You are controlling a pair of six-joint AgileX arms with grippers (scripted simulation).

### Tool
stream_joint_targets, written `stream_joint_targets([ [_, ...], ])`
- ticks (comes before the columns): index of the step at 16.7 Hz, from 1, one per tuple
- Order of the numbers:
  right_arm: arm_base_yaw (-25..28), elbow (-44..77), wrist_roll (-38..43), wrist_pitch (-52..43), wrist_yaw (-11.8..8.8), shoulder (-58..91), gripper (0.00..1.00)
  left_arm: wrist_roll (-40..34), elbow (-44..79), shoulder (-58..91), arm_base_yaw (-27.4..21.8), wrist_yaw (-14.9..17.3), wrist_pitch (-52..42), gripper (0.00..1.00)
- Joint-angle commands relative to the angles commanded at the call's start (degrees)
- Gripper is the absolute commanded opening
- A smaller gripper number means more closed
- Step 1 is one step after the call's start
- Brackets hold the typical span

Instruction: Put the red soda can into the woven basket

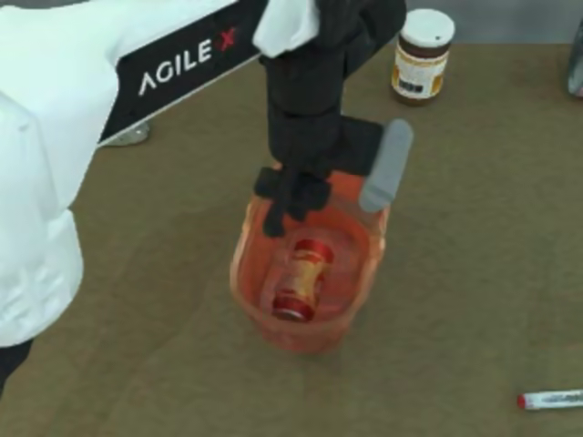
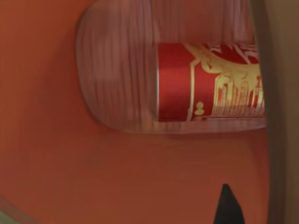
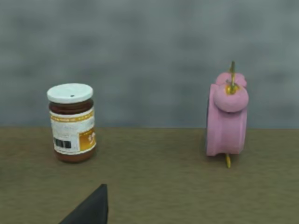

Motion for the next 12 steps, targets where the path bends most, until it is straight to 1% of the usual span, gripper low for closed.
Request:
stream_joint_targets([
  [12, 0.0, 0.0, 0.0, 0.0, 0.0, 0.0, 1.00, 0.3, 0.9, 0.1, 0.3, -0.1, -1.0, 0.00],
])
